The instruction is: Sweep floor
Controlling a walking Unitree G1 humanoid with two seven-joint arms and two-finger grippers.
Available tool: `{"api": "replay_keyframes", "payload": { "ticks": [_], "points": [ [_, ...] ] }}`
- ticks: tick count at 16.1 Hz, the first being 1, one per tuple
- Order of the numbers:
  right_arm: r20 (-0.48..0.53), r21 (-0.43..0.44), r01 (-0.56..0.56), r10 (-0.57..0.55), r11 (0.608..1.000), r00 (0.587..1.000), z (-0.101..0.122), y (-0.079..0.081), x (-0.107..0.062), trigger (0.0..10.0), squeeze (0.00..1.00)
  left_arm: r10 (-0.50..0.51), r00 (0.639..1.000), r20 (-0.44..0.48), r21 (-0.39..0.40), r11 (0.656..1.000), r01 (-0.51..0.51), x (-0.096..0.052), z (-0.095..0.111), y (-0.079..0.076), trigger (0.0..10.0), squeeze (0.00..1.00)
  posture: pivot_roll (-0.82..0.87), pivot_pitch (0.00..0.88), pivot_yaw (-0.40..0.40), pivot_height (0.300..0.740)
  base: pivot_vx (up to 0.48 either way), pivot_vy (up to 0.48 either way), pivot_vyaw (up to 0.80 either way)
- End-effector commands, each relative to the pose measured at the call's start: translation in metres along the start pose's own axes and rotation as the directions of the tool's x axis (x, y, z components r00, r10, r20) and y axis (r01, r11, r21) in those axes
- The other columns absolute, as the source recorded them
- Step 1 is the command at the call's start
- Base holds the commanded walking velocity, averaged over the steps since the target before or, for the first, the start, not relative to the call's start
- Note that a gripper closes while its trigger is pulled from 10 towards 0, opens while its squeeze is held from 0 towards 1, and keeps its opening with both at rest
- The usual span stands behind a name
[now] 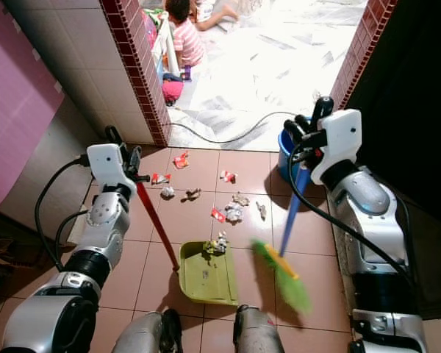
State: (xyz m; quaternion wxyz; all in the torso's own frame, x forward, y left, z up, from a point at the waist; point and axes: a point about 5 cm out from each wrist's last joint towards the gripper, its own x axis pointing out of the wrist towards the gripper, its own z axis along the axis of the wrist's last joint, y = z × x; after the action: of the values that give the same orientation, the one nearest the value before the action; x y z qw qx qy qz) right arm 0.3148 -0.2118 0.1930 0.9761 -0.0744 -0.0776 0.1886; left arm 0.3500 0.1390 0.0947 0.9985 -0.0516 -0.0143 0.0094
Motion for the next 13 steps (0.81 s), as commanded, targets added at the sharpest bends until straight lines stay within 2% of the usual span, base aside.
{"api": "replay_keyframes", "payload": {
  "ticks": [1,4,7,9,10,11,12,13],
  "points": [
    [0.073,-0.038,0.041,-0.038,0.998,0.997,0.015,-0.004,0.007,10.0,0.0,-0.043,0.999,0.026,-0.007,0.999,0.043,0.001,0.005,0.001,10.0,0.0,-0.22,0.116,0.087,0.74,0.0,0.0,0.0],
    [0.139,-0.005,0.188,-0.185,0.982,0.973,0.017,-0.004,0.012,10.0,0.0,-0.253,0.967,-0.025,-0.042,0.967,0.251,-0.005,-0.003,-0.023,10.0,0.0,-0.22,0.113,0.085,0.74,0.0,0.0,0.0],
    [0.154,0.026,0.195,-0.197,0.98,0.968,0.018,0.005,0.016,10.0,0.0,-0.295,0.954,-0.051,-0.012,0.955,0.295,-0.009,-0.009,-0.026,10.0,0.0,-0.21,0.119,0.087,0.74,0.0,0.0,0.0],
    [0.155,0.094,0.128,-0.141,0.987,0.978,0.022,0.015,0.02,10.0,0.0,-0.278,0.959,-0.058,-0.003,0.961,0.278,-0.008,-0.01,-0.024,10.0,0.0,-0.21,0.121,0.086,0.74,0.0,0.0,0.0],
    [0.127,0.217,-0.011,-0.017,0.976,0.992,0.024,0.028,0.024,10.0,0.0,-0.247,0.967,-0.056,0.011,0.969,0.248,-0.006,-0.008,-0.02,10.0,0.0,-0.21,0.124,0.083,0.74,0.0,0.0,0.0],
    [0.13,0.269,-0.153,0.122,0.951,0.984,0.026,0.04,0.023,10.0,0.0,-0.209,0.976,-0.054,0.026,0.977,0.21,-0.005,-0.007,-0.016,10.0,0.0,-0.22,0.124,0.082,0.74,0.0,0.0,0.0],
    [0.116,0.299,-0.197,0.169,0.934,0.979,0.025,0.041,0.022,10.0,0.0,-0.164,0.985,-0.049,0.044,0.985,0.166,-0.002,-0.004,-0.012,10.0,0.0,-0.22,0.126,0.082,0.74,0.0,0.0,0.0],
    [0.129,0.305,-0.189,0.156,0.933,0.979,0.027,0.038,0.023,10.0,0.0,-0.148,0.988,-0.045,0.047,0.987,0.15,-0.001,-0.003,-0.011,10.0,0.0,-0.22,0.126,0.082,0.74,0.0,0.0,0.0]
  ]
}}
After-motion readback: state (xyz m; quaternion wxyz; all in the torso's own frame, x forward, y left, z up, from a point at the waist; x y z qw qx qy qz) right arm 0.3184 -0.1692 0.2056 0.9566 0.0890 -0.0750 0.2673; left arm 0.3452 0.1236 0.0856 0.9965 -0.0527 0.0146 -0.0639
